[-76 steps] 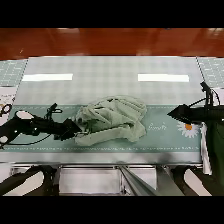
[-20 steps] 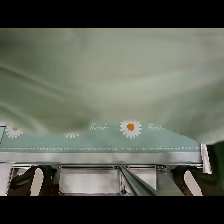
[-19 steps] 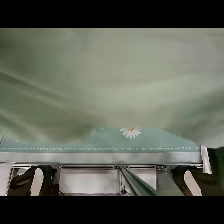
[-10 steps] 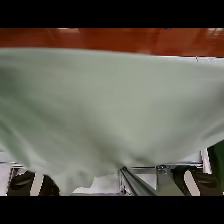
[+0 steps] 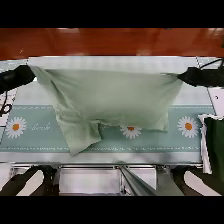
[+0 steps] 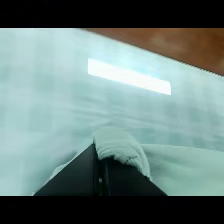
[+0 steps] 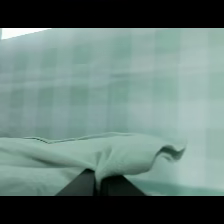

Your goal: Fold the shirts.

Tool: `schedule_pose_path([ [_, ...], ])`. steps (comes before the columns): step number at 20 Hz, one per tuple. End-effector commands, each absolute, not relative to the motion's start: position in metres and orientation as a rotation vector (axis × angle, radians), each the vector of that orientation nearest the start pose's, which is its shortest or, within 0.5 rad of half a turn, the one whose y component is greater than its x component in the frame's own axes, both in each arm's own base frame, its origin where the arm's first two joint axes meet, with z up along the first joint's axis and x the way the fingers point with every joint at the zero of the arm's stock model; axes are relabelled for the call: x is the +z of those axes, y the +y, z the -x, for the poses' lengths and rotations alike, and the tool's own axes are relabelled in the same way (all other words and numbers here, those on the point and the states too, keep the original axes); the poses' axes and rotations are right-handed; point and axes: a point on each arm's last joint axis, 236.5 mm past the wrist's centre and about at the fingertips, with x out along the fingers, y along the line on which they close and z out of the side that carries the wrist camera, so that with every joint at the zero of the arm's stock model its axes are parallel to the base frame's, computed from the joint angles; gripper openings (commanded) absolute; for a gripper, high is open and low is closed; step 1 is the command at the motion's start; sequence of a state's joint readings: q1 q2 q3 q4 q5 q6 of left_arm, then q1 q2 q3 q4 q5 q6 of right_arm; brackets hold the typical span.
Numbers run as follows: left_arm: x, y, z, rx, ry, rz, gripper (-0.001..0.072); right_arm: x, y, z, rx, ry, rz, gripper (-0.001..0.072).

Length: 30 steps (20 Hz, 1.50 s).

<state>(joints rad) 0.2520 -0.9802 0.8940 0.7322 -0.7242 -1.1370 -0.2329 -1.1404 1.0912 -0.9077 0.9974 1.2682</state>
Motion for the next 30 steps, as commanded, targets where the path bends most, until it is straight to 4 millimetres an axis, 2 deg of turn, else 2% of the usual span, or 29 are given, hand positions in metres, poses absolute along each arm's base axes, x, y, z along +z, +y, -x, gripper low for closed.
schedule_pose_path([
  [1, 0.045, -0.016, -0.474, -0.166, 0.736, 0.573, 0.0017, 0.036, 0.027, -0.481, 0.262, 0.923, -0.596, 0.0031],
  [4, 0.017, -0.043, -0.495, -0.264, 0.853, 0.610, 0.0018, 0.023, 0.041, -0.506, 0.308, 0.954, -0.753, 0.0032],
  [5, 0.013, -0.050, -0.497, -0.293, 0.885, 0.615, 0.0019, 0.023, 0.045, -0.511, 0.335, 0.940, -0.766, 0.0095],
  [6, 0.009, -0.058, -0.493, -0.333, 0.925, 0.619, 0.0080, 0.025, 0.051, -0.511, 0.375, 0.932, -0.767, 0.0366],
  [7, 0.006, -0.065, -0.488, -0.371, 0.965, 0.626, 0.0341, 0.028, 0.055, -0.508, 0.410, 0.931, -0.753, 0.0414],
  [8, 0.007, -0.065, -0.481, -0.394, 0.999, 0.635, 0.0504, 0.034, 0.055, -0.505, 0.436, 0.939, -0.754, 0.0414],
  [9, 0.009, -0.060, -0.474, -0.407, 1.029, 0.636, 0.0505, 0.044, 0.052, -0.501, 0.462, 0.949, -0.772, 0.0414],
  [11, 0.014, -0.036, -0.452, -0.379, 1.135, 0.703, 0.0504, 0.069, 0.039, -0.486, 0.505, 0.979, -0.828, 0.0412],
  [13, 0.026, -0.017, -0.423, -0.393, 1.206, 0.770, 0.0504, 0.085, 0.021, -0.457, 0.544, 1.015, -0.796, 0.0411],
  [15, 0.042, -0.002, -0.399, -0.382, 1.190, 0.780, 0.0504, 0.076, 0.000, -0.416, 0.510, 1.126, -0.670, 0.0411],
  [16, 0.043, 0.005, -0.388, -0.349, 1.170, 0.781, 0.0504, 0.066, -0.012, -0.398, 0.452, 1.166, -0.631, 0.0411],
  [17, 0.038, 0.010, -0.373, -0.312, 1.160, 0.785, 0.0504, 0.057, -0.018, -0.383, 0.405, 1.182, -0.630, 0.0411],
  [18, 0.023, 0.014, -0.350, -0.272, 1.178, 0.780, 0.0504, 0.047, -0.017, -0.369, 0.374, 1.183, -0.653, 0.0411],
  [20, -0.023, 0.018, -0.297, -0.157, 1.258, 0.860, 0.0504, 0.024, -0.008, -0.334, 0.344, 1.170, -0.692, 0.0413],
  [22, -0.049, 0.014, -0.269, -0.118, 1.268, 1.018, 0.0504, 0.007, -0.001, -0.304, 0.317, 1.172, -0.708, 0.0413],
  [24, -0.058, 0.014, -0.260, -0.106, 1.236, 1.127, 0.0504, 0.002, 0.002, -0.293, 0.280, 1.145, -0.709, 0.0413],
  [30, -0.087, 0.004, -0.261, -0.114, 1.321, 1.164, 0.0504, 0.007, 0.011, -0.284, 0.283, 1.165, -0.752, 0.0413],
])
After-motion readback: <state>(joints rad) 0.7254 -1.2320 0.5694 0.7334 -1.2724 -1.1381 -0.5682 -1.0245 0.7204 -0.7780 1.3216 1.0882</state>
